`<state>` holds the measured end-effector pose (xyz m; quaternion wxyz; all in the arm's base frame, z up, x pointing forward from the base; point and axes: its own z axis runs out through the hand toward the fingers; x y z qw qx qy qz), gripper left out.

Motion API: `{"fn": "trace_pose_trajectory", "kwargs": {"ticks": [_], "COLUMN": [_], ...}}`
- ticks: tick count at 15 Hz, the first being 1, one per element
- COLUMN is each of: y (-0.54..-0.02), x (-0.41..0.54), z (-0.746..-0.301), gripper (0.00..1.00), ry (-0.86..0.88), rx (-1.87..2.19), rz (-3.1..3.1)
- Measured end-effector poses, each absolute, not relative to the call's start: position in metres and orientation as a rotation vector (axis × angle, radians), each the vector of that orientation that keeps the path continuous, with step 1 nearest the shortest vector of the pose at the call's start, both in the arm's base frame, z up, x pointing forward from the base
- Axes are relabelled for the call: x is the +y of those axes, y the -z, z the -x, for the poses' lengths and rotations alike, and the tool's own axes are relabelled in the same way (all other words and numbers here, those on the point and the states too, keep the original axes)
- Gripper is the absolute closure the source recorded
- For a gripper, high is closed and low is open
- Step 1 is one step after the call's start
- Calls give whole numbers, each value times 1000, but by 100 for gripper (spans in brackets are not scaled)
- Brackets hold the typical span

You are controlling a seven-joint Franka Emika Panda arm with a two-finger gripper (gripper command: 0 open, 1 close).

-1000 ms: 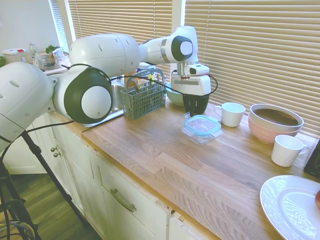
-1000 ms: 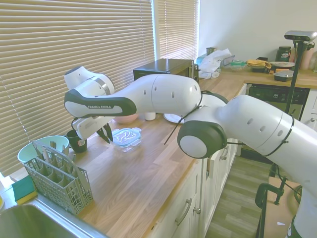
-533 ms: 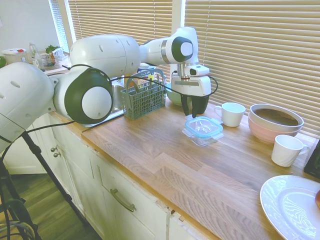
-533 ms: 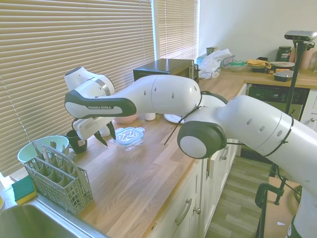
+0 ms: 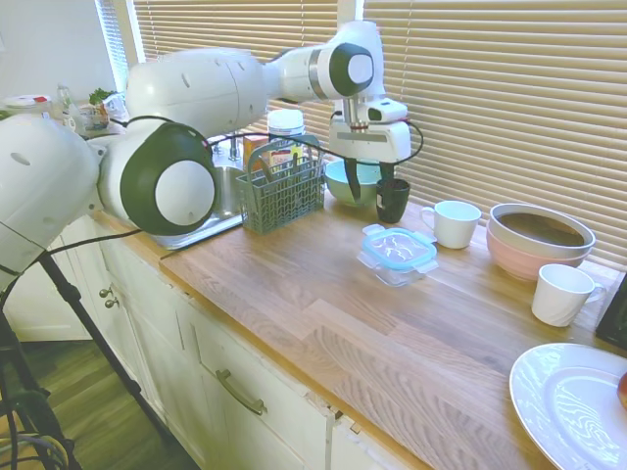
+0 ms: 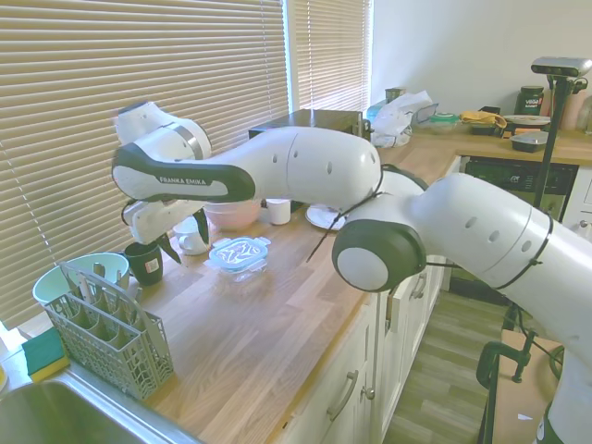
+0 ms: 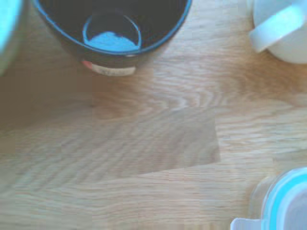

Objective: Cover the lid of the food container

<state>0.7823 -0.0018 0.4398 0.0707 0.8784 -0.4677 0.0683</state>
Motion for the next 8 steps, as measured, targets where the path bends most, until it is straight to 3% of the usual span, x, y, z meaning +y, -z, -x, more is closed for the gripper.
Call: {"fn": "trace_pose_trajectory", "kwargs": {"ticks": [4,8], "y": [-480,-485], "x": [10,12], "z": [-774,-772], "gripper": [0,0], "ry": [-232,-230], "rx": [-1387,-1386], "rz": [-2706,-2712]}}
